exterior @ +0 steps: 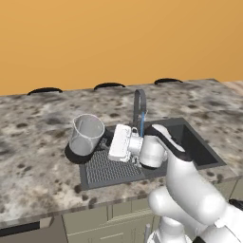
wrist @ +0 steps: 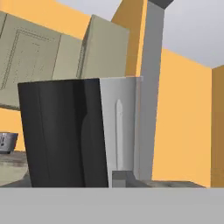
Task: Turn on the sink faucet and place the jug under the water for a few seconds to fill it up.
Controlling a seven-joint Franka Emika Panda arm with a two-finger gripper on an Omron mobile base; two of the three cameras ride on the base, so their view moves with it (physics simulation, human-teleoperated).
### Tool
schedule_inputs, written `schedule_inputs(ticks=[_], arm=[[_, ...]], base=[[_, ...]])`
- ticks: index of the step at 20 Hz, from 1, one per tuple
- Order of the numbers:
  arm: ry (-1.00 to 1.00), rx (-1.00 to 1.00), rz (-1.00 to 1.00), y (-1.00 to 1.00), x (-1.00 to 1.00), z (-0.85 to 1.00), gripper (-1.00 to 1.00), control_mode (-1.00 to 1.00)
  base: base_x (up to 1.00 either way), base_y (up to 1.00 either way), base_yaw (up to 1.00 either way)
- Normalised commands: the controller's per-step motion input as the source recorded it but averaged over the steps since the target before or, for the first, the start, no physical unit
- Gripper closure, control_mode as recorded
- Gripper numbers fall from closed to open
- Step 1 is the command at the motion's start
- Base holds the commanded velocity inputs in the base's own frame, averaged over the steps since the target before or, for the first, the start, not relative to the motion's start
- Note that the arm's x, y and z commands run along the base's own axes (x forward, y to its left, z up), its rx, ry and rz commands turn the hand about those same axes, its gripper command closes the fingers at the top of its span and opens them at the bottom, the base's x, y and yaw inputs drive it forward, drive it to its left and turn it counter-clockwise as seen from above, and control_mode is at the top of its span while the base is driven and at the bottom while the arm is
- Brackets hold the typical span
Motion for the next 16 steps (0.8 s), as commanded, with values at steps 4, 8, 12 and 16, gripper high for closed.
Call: schedule_inputs(ticks=[4, 8, 12, 16], arm=[[0.18, 0.10, -0.37, -1.00, 0.00, -0.07, 1.00, -1.00], [0.26, 0.02, -0.37, -1.00, 0.00, -0.22, 1.00, -1.00], [0.25, -0.02, -0.32, -0.96, 0.00, -0.38, 1.00, -1.00], [0.21, -0.06, -0.24, -0.97, 0.01, -0.57, 1.00, -1.00]], base=[[0.00, 0.00, 0.00], [0.00, 0.00, 0.00], [0.00, 0.00, 0.00], [0.00, 0.00, 0.00]])
